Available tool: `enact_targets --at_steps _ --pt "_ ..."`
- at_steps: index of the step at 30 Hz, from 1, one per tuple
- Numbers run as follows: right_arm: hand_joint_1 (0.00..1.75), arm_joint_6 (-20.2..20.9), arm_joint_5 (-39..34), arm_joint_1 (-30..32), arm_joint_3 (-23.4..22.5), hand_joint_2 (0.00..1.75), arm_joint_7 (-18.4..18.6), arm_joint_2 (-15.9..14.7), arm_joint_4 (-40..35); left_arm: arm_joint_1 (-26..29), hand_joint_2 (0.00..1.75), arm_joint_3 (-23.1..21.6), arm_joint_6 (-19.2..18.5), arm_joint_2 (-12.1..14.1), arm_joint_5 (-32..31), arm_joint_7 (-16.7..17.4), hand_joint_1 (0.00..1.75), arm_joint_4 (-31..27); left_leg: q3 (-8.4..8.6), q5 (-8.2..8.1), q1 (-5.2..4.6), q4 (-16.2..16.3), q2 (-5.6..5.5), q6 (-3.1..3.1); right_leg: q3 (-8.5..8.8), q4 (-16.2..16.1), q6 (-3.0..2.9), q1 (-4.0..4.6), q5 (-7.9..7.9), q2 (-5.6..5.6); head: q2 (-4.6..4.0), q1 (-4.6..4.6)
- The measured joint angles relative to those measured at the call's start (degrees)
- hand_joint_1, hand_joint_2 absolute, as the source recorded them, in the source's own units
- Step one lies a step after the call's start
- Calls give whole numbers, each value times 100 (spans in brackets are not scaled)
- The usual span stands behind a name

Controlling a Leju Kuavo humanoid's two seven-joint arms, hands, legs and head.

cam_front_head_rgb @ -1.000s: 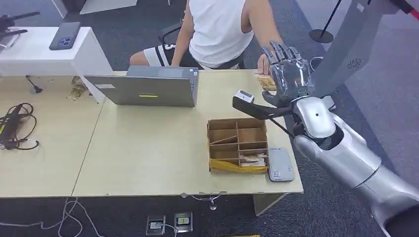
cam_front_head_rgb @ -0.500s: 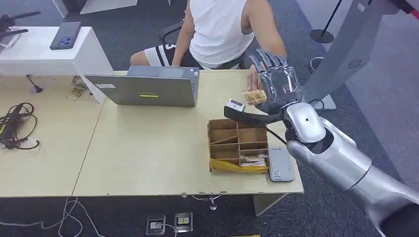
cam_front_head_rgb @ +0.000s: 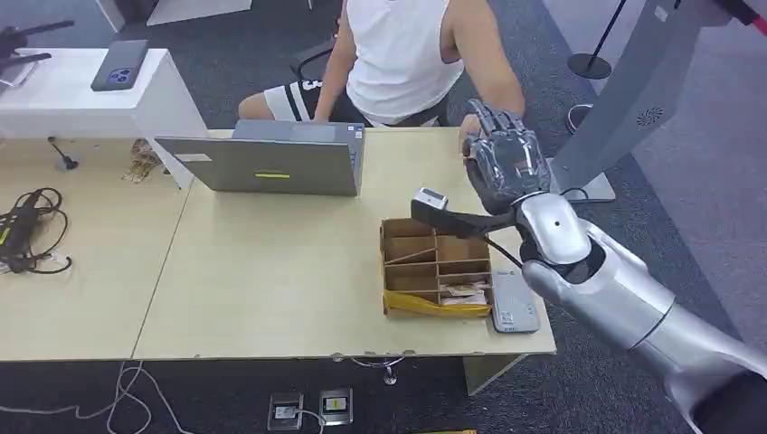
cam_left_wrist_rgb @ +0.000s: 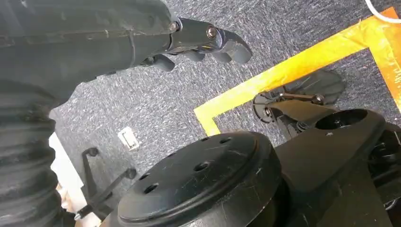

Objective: Pass the card to the sensor for recognition and then transmit it.

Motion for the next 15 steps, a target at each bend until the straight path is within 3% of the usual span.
enact_targets --at_steps 15 --pt "175 -140 -39 -1 15 175 -50 79 131 0 175 -13 0 -31 9 -11 0 0 -1 0 0 0 -3 0 0 -1 0 0 0 -2 0 0"
